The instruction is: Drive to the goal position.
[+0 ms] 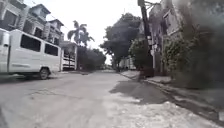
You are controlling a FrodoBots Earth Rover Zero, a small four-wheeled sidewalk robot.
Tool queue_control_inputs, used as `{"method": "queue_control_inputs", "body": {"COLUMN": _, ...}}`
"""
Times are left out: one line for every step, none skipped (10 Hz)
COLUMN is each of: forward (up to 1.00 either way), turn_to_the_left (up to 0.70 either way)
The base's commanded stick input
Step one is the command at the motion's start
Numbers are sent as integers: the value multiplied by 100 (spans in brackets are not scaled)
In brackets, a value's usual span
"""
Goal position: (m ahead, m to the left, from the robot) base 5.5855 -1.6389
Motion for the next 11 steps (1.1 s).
{"method": "queue_control_inputs", "body": {"forward": 50, "turn_to_the_left": 0}}
{"method": "queue_control_inputs", "body": {"forward": 50, "turn_to_the_left": 0}}
{"method": "queue_control_inputs", "body": {"forward": 50, "turn_to_the_left": 0}}
{"method": "queue_control_inputs", "body": {"forward": 50, "turn_to_the_left": 0}}
{"method": "queue_control_inputs", "body": {"forward": 50, "turn_to_the_left": 0}}
{"method": "queue_control_inputs", "body": {"forward": 50, "turn_to_the_left": 0}}
{"method": "queue_control_inputs", "body": {"forward": 50, "turn_to_the_left": 0}}
{"method": "queue_control_inputs", "body": {"forward": 50, "turn_to_the_left": 0}}
{"method": "queue_control_inputs", "body": {"forward": 50, "turn_to_the_left": 0}}
{"method": "queue_control_inputs", "body": {"forward": 50, "turn_to_the_left": 0}}
{"method": "queue_control_inputs", "body": {"forward": 50, "turn_to_the_left": 0}}
